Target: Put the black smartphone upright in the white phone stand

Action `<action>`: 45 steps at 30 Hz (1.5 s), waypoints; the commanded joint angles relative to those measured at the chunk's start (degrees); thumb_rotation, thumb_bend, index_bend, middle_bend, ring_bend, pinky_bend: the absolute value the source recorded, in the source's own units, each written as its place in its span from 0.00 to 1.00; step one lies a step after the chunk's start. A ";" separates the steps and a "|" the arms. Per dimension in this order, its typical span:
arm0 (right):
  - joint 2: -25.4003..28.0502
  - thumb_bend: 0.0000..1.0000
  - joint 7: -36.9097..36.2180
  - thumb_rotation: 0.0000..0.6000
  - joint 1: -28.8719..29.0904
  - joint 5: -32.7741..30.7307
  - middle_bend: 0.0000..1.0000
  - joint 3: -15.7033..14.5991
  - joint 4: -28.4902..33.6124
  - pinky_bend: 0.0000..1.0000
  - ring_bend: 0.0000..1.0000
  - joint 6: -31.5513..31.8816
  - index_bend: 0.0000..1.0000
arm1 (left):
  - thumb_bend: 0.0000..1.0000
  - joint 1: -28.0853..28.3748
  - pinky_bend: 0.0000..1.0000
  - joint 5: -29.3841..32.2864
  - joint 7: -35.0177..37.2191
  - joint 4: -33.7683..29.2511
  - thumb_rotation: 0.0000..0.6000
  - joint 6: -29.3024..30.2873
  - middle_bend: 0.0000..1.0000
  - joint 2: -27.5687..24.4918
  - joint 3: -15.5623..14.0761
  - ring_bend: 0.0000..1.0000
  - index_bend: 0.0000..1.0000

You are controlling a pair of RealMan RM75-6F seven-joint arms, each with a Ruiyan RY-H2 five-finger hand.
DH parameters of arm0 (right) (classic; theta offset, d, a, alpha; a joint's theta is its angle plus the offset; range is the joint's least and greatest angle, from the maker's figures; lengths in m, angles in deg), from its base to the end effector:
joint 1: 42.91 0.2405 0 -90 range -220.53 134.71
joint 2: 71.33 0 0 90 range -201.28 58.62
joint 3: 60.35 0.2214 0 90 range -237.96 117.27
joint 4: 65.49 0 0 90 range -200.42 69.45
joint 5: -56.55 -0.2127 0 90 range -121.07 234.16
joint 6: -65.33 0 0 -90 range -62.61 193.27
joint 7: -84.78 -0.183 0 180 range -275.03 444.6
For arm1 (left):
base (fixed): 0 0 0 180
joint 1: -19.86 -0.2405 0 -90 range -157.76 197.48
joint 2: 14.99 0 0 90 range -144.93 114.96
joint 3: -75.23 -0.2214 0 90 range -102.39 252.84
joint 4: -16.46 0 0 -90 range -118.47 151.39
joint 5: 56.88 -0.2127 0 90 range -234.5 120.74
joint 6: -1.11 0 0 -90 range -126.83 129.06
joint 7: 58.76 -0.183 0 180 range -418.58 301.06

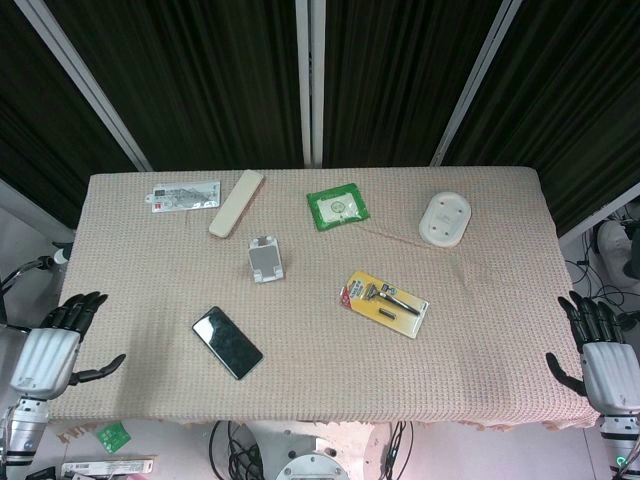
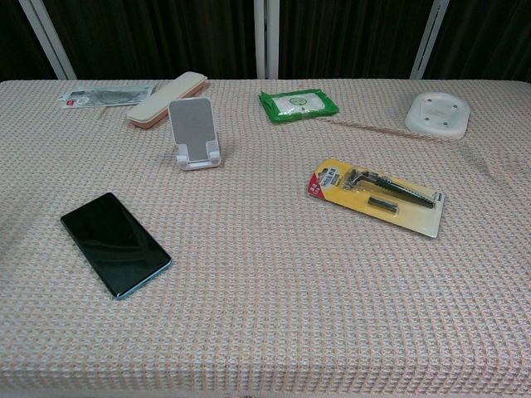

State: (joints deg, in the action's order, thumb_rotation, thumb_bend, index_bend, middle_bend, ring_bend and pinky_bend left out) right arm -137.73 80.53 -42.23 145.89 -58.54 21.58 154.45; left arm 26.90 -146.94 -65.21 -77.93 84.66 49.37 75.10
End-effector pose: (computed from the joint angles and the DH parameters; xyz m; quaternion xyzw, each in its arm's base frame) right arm -0.2964 -0.1932 0.1427 0.5825 -0.3879 0.4002 0.5916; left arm -0.2598 0.2148 0.1185 -0.6524 -0.3577 -0.3681 0.5576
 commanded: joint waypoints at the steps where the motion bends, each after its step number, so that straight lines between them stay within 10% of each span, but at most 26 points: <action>1: 0.09 0.23 -0.21 1.00 0.10 -0.31 0.00 0.11 -0.26 0.00 0.00 -0.34 0.00 | 0.16 0.22 0.24 0.15 -0.23 -0.10 0.53 -0.25 0.10 0.53 0.17 0.10 0.09; 15: 1.16 0.23 -2.25 1.00 -0.20 -1.12 0.00 0.61 -0.44 0.00 0.00 -0.10 0.00 | 0.16 1.85 0.24 -3.98 -0.63 -3.23 0.52 -0.08 0.10 -2.21 0.11 0.10 0.09; 19: 1.33 0.23 -2.17 1.00 0.20 -1.78 0.00 1.42 -0.62 0.00 0.00 -0.27 0.00 | 0.16 4.42 0.24 -7.56 -0.62 -3.31 0.63 -2.23 0.10 -2.91 -0.12 0.10 0.09; 23: 2.20 0.23 -2.57 1.00 0.55 -2.98 0.00 3.05 -0.20 0.00 0.00 0.27 0.00 | 0.16 9.03 0.24 -12.31 -4.29 -4.19 0.98 -7.43 0.10 -3.68 -0.32 0.10 0.09; 29: 3.82 0.23 -3.52 1.00 0.16 -2.07 0.00 2.27 1.34 0.00 0.00 0.28 0.00 | 0.16 16.24 0.24 -16.03 -13.20 -7.08 1.00 -18.09 0.10 -3.45 0.13 0.10 0.09; 45: 5.20 0.24 -4.34 1.00 -2.36 -0.16 0.00 0.88 2.00 0.00 0.00 3.76 0.00 | 0.16 26.80 0.24 -3.00 -19.82 -1.02 1.00 -37.20 0.10 6.80 2.77 0.10 0.09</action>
State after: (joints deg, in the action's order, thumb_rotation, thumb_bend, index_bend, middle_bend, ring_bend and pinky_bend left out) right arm -132.58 76.17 -44.55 145.69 -57.66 23.54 158.18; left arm 53.01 -151.26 -84.15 -79.67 48.63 55.45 77.80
